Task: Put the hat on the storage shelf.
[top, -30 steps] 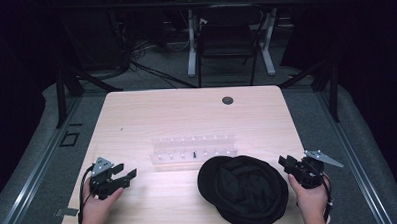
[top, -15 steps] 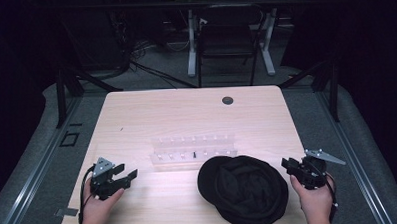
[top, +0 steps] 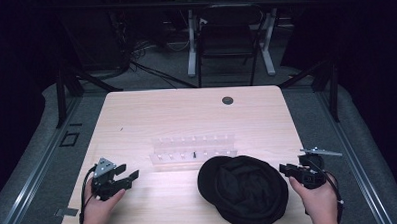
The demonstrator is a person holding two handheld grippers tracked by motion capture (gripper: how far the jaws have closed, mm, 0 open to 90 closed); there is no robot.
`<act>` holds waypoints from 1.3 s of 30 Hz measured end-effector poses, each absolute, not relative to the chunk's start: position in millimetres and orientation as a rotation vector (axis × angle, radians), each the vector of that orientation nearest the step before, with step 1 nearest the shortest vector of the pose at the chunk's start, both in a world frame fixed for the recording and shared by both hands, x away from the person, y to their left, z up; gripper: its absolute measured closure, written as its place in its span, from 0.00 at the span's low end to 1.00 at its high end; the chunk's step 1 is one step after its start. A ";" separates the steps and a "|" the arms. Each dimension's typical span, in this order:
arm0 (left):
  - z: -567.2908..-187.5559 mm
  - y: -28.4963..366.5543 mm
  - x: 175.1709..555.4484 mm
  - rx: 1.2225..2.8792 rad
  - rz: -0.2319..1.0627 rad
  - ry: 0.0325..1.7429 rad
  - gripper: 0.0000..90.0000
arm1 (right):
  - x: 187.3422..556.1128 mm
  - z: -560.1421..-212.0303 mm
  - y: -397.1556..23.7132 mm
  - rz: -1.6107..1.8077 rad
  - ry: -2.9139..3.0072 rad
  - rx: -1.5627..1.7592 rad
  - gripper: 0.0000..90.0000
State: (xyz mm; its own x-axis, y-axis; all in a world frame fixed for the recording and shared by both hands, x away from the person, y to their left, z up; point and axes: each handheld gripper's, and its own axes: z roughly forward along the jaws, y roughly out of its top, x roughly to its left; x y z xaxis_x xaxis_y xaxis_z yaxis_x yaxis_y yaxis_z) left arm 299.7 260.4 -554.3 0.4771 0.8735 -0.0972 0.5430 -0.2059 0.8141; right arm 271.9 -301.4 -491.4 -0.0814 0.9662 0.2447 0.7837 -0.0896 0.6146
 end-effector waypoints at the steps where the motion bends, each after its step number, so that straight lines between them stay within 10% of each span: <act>1: -554.3 260.1 299.7 1.886 0.496 1.182 0.46 | 271.6 -491.3 -301.7 0.913 1.921 1.916 0.75; 39: -554.8 260.0 300.2 1.890 0.499 1.176 0.46 | 265.0 -509.8 -310.5 0.746 2.074 2.163 0.90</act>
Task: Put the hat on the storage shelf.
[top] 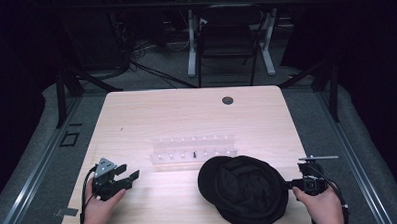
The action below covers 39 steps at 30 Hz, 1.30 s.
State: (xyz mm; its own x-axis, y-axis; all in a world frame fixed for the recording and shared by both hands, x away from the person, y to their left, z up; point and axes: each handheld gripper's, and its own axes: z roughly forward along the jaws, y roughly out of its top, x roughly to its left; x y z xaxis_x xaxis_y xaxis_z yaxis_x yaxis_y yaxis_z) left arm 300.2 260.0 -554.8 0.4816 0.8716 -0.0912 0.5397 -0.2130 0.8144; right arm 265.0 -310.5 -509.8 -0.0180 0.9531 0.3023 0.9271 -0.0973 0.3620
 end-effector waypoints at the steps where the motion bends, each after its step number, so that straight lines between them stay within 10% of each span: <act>1: -554.8 260.0 300.2 1.890 0.499 1.176 0.46 | 265.0 -509.8 -310.5 0.746 2.074 2.163 0.90; 39: -554.7 258.6 300.0 1.903 0.488 1.185 0.46 | 295.2 -506.0 -325.5 0.535 2.161 2.266 0.85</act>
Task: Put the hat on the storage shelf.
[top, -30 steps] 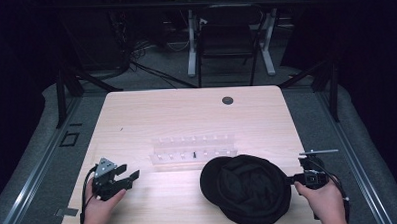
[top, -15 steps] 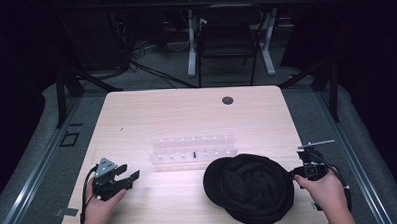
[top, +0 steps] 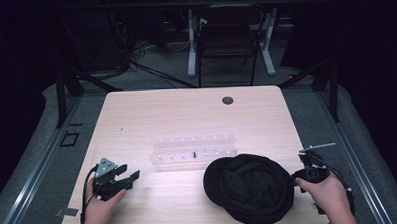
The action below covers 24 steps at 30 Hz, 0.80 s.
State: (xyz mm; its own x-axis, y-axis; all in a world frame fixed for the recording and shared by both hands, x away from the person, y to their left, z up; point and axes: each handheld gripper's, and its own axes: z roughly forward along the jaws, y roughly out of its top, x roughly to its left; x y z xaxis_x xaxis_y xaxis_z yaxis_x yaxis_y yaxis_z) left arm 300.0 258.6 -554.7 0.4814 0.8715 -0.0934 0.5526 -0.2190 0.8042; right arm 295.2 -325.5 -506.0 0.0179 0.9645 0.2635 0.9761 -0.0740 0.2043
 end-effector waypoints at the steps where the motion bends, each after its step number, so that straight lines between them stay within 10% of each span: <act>1: -555.3 258.1 300.1 1.895 0.496 1.186 0.46 | 296.3 -506.6 -326.4 -0.500 -2.108 -2.196 0.85; 24: -556.1 257.4 300.5 1.898 0.492 1.186 0.46 | 301.8 -523.8 -331.1 -0.441 -1.971 -2.182 0.87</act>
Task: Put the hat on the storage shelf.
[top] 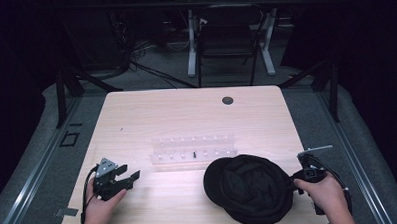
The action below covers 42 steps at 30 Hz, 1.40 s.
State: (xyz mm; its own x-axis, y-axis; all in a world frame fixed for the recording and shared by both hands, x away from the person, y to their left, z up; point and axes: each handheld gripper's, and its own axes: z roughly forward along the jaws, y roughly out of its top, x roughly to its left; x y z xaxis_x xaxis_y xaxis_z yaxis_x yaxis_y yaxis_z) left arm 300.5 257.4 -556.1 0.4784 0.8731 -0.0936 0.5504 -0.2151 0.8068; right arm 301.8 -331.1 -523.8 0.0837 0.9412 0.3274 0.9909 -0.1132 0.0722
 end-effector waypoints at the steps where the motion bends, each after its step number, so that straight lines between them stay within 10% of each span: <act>1: -556.2 257.3 300.5 1.897 0.494 1.187 0.46 | 301.9 -525.4 -331.7 -0.456 -1.960 -2.182 0.90; 42: -556.5 257.3 300.5 1.901 0.492 1.189 0.46 | 298.5 -477.5 -337.4 -0.716 -1.932 -2.038 0.97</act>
State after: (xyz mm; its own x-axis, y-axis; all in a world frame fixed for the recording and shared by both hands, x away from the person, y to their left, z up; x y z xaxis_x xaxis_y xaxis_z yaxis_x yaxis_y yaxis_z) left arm 300.5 257.3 -556.5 0.4773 0.8738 -0.0932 0.5530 -0.2163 0.8046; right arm 298.5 -337.4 -477.5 0.0041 0.8643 0.5029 0.9833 -0.0950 0.1552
